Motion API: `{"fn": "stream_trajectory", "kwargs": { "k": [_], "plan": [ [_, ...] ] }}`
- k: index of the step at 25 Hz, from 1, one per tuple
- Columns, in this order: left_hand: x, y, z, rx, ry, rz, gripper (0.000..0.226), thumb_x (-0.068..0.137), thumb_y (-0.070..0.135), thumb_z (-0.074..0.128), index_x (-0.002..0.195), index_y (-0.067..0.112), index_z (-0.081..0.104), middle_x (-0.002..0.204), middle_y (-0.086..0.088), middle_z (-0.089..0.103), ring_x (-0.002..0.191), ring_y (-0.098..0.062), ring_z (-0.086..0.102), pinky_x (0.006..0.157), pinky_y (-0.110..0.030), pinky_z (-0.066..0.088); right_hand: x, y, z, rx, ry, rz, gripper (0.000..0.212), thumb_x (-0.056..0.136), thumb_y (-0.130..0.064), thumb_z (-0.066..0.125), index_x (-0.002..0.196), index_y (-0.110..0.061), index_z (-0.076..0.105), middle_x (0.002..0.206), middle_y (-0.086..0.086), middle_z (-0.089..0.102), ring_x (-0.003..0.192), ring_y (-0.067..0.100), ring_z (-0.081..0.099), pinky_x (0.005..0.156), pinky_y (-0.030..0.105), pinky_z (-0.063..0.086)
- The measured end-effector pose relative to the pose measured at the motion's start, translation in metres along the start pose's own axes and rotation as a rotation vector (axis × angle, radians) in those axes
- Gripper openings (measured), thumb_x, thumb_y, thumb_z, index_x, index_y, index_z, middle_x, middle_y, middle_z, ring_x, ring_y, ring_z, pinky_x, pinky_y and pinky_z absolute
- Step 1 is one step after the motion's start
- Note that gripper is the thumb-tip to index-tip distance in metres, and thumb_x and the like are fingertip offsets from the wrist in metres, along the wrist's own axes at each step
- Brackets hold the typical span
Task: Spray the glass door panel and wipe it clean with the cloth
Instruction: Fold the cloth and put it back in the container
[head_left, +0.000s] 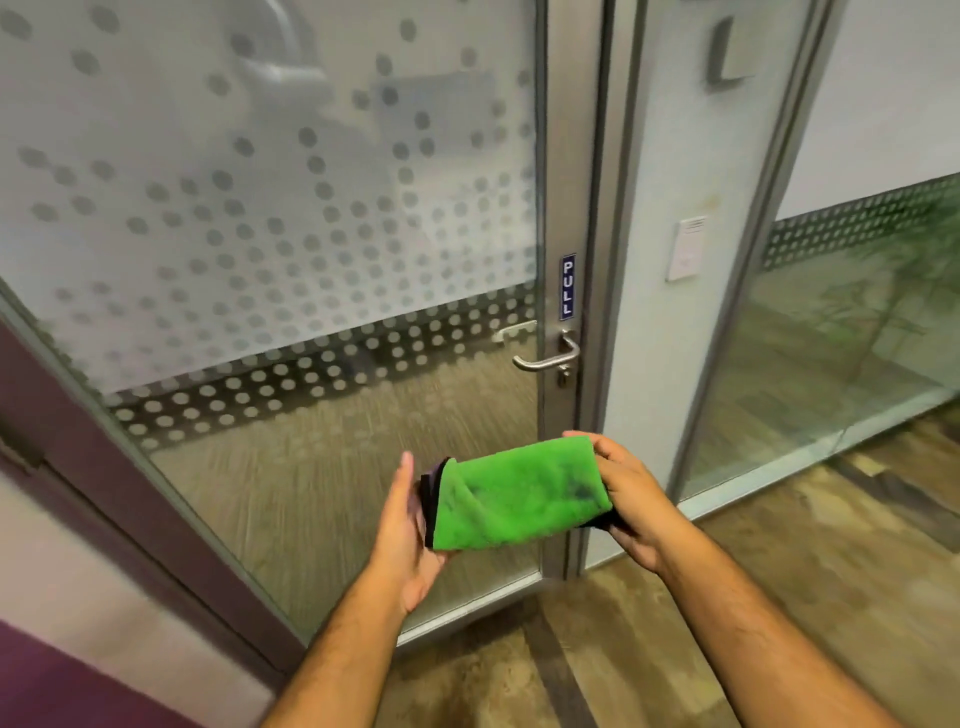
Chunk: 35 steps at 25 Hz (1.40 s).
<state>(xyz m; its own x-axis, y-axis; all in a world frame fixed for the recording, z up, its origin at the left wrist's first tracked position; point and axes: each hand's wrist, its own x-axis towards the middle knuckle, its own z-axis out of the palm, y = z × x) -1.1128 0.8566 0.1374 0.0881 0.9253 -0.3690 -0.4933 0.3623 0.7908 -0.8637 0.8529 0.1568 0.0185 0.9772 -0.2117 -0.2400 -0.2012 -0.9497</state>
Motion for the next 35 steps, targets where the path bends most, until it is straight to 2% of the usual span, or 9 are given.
{"fn": "stream_trajectory", "kwargs": {
  "k": [4,7,13,17,19,22,25,32,35],
  "plan": [
    [-0.019,-0.06,0.058,0.282,0.113,0.16,0.037,0.09,0.009,0.075,0.126,0.01,0.067,0.112,-0.015,0.076,0.085,-0.022,0.073,0.062,-0.029,0.06,-0.036,0.007,-0.076,0.151,0.021,0.269,0.047,0.102,-0.038,0.038,0.118,-0.015,0.075,0.096,0.01,0.081,0.084,0.026,0.075,0.078,0.044,0.061],
    [-0.044,-0.105,0.1,0.275,0.159,0.221,0.032,0.091,0.0,0.072,0.119,0.015,0.067,0.113,-0.019,0.074,0.092,-0.025,0.072,0.071,-0.033,0.059,-0.066,0.015,-0.138,0.15,-0.032,0.269,0.052,0.104,-0.056,0.042,0.124,-0.02,0.075,0.113,0.008,0.081,0.101,0.028,0.076,0.09,0.053,0.06],
    [-0.092,-0.163,0.152,0.435,0.051,0.286,0.034,0.084,0.012,0.083,0.11,0.031,0.075,0.089,0.008,0.074,0.086,-0.017,0.069,0.081,-0.035,0.058,-0.126,0.033,-0.204,0.033,-0.027,0.105,0.025,0.099,-0.018,0.072,0.123,-0.016,0.065,0.123,0.017,0.077,0.101,0.025,0.076,0.086,0.048,0.063],
    [-0.123,-0.188,0.189,0.282,0.099,0.213,0.023,0.099,0.017,0.065,0.08,0.023,0.053,0.075,-0.001,0.054,0.062,-0.015,0.056,0.056,-0.029,0.055,-0.174,0.029,-0.232,0.212,0.084,0.122,0.032,0.1,-0.022,0.071,0.13,-0.013,0.064,0.114,0.012,0.081,0.097,0.027,0.079,0.082,0.048,0.066],
    [-0.144,-0.198,0.211,0.145,0.108,0.082,0.02,0.105,0.029,0.058,0.089,0.018,0.058,0.077,-0.006,0.064,0.059,-0.018,0.066,0.058,-0.035,0.061,-0.203,0.027,-0.249,0.341,0.15,0.139,0.032,0.1,-0.022,0.07,0.13,-0.012,0.065,0.105,0.01,0.082,0.086,0.025,0.08,0.07,0.041,0.066],
    [-0.17,-0.222,0.224,0.097,0.044,-0.087,0.05,0.102,0.051,0.06,0.103,0.002,0.068,0.1,-0.021,0.081,0.092,-0.036,0.078,0.09,-0.054,0.061,-0.249,0.027,-0.267,0.414,0.231,0.144,0.026,0.101,-0.024,0.067,0.126,-0.015,0.067,0.088,0.006,0.082,0.069,0.021,0.079,0.058,0.035,0.065],
    [-0.202,-0.263,0.231,0.246,-0.06,-0.077,0.049,0.09,0.037,0.079,0.122,0.004,0.065,0.123,-0.023,0.075,0.106,-0.037,0.075,0.086,-0.046,0.064,-0.308,0.039,-0.29,0.455,0.356,0.096,0.018,0.102,-0.025,0.067,0.118,-0.017,0.066,0.078,0.004,0.081,0.063,0.019,0.078,0.052,0.032,0.061],
    [-0.291,-0.369,0.28,0.298,-0.176,-0.109,0.031,0.087,0.003,0.078,0.118,0.004,0.072,0.107,-0.019,0.079,0.079,-0.024,0.078,0.067,-0.033,0.066,-0.45,0.072,-0.373,0.378,0.62,-0.004,0.043,0.096,-0.024,0.076,0.132,-0.007,0.061,0.115,0.014,0.078,0.092,0.026,0.077,0.071,0.04,0.066],
    [-0.32,-0.408,0.318,0.231,-0.264,-0.203,0.033,0.091,0.003,0.075,0.123,0.003,0.069,0.113,-0.02,0.077,0.087,-0.028,0.077,0.084,-0.044,0.066,-0.515,0.073,-0.414,0.394,0.695,-0.033,0.031,0.095,-0.02,0.076,0.122,-0.009,0.066,0.114,0.014,0.078,0.098,0.029,0.076,0.082,0.045,0.066]
  ]
}}
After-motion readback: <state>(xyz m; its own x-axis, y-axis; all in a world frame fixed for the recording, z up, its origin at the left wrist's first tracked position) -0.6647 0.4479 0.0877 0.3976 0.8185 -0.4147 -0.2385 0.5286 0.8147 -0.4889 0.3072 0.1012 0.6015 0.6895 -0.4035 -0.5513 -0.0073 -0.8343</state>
